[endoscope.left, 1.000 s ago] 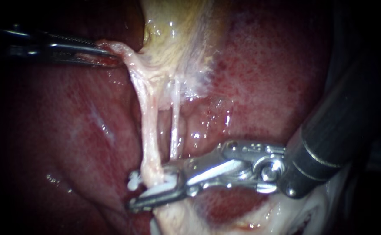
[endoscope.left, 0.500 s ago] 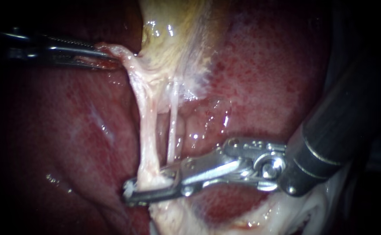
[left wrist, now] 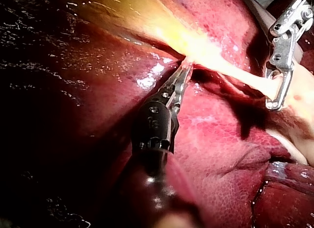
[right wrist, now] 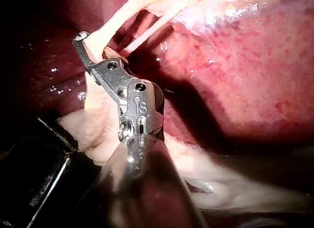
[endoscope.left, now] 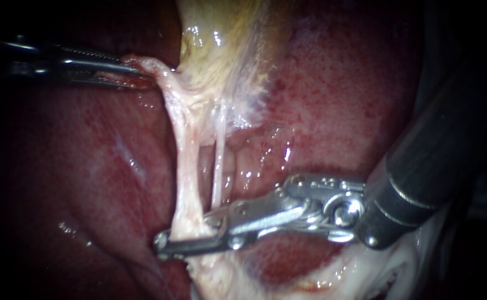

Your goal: Clipping first clip left tube

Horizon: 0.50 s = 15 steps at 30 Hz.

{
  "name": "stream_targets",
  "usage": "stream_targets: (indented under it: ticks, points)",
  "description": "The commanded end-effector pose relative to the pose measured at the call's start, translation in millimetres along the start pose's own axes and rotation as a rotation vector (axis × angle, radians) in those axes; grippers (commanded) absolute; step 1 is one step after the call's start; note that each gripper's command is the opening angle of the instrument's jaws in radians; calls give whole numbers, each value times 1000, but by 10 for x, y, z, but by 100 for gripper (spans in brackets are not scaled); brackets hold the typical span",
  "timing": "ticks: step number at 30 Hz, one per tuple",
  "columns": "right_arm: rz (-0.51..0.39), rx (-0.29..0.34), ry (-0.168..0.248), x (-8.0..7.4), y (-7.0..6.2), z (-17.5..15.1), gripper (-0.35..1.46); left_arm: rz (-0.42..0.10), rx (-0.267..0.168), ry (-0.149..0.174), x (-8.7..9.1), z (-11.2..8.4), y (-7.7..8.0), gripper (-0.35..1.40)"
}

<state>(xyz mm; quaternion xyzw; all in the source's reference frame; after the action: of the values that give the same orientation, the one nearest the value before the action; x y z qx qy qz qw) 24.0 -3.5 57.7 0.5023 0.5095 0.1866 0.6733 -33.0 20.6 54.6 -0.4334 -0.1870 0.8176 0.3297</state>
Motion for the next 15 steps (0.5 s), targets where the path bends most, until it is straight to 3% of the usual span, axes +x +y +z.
stream_targets:
  ticks: [1, 15]
  points:
    - [0, 1, 0, 0, 0, 0, -35, 0, 0, 0, 0, 0, 0, -35]
    - [-1, 1, -1, -1, 0, 1, -35, -1, 1, 0, 1, 1, 0, -35]
